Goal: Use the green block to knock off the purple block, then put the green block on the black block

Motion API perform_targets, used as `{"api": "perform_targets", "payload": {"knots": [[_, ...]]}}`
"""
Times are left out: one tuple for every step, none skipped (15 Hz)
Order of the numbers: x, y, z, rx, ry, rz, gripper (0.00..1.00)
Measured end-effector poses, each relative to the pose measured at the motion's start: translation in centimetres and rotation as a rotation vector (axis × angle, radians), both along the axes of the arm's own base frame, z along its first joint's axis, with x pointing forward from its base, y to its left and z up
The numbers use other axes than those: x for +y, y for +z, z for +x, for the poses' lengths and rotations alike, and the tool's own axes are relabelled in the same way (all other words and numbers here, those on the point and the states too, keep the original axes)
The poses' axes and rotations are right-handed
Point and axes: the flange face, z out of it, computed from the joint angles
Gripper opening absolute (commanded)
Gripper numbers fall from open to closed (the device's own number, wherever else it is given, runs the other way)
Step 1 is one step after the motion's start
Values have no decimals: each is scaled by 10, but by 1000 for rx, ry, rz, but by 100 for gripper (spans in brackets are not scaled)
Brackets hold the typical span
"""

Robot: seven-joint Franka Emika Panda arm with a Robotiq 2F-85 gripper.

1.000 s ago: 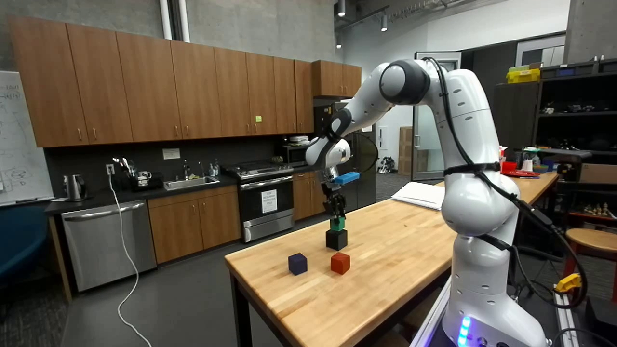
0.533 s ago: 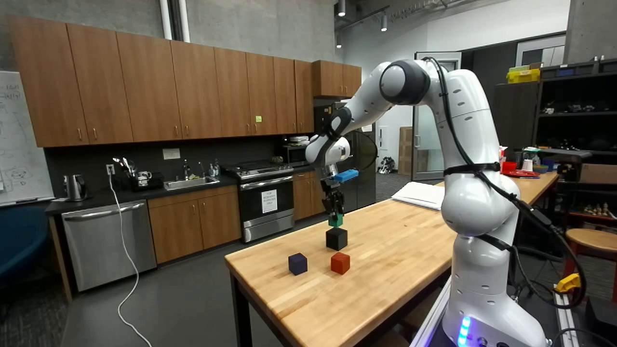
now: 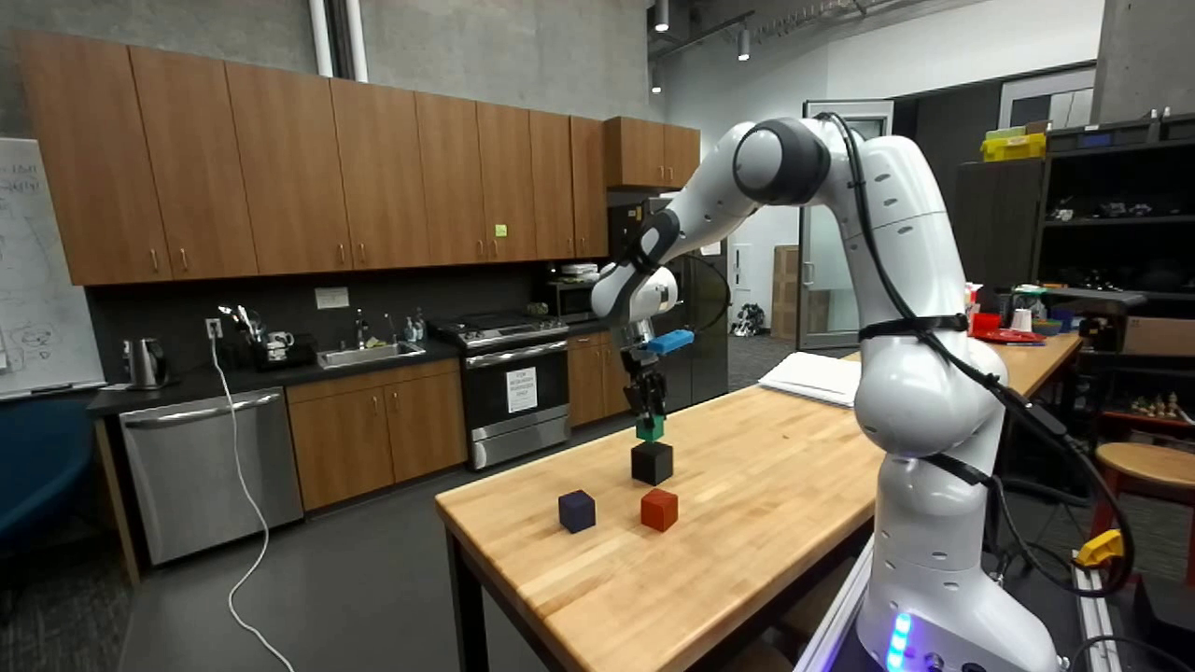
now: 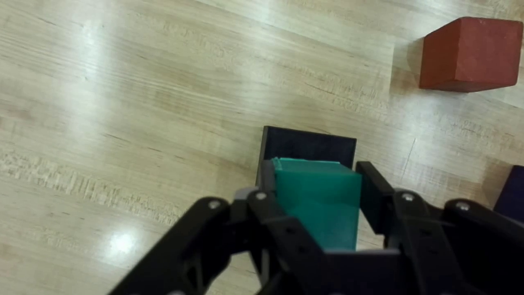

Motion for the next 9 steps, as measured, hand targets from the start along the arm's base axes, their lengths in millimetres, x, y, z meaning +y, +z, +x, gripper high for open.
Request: {"api": "perform_targets", "payload": {"knots": [[0, -1, 1, 1, 1, 0, 26], [0, -2, 1, 3, 1, 0, 26], [0, -4, 2, 5, 2, 1, 26], [-1, -5, 2, 7, 3, 1, 26], [-1, -7, 2, 10, 5, 2, 26], [-1, -9, 3, 12, 7, 3, 26], [-1, -10, 4, 14, 9, 3, 26], [-1, -12, 4, 16, 11, 4, 26], [-1, -13, 4, 18, 12, 4, 26]]}}
